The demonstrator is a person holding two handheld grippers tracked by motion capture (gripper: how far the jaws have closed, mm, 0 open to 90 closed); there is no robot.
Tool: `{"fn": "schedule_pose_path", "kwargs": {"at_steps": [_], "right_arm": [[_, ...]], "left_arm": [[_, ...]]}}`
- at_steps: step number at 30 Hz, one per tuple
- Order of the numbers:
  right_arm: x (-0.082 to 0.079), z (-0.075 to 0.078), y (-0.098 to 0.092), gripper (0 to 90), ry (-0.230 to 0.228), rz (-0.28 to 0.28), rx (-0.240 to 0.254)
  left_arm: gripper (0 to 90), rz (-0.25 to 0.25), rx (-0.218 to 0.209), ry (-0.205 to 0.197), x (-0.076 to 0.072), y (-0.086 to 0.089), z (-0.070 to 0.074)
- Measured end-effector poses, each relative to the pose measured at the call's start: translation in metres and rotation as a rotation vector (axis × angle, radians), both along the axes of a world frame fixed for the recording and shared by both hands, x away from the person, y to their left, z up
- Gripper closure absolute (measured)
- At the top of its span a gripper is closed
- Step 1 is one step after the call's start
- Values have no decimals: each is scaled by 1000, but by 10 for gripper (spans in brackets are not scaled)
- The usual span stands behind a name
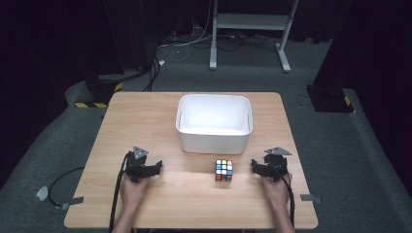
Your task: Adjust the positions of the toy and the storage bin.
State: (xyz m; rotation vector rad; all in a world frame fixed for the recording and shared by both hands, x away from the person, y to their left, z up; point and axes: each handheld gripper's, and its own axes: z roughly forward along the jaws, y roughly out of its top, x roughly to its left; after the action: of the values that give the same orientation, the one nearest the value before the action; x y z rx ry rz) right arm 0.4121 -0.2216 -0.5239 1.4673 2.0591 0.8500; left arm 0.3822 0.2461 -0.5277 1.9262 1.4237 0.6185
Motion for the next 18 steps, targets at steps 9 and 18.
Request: {"fn": "schedule_pose_path", "kwargs": {"at_steps": [9,18], "right_arm": [[0,0,0,195,0,-2,2],[-1,0,-1,204,2,1,8]], "left_arm": [[191,0,0,0,0,0,0],[191,0,0,0,0,0,0]]}}
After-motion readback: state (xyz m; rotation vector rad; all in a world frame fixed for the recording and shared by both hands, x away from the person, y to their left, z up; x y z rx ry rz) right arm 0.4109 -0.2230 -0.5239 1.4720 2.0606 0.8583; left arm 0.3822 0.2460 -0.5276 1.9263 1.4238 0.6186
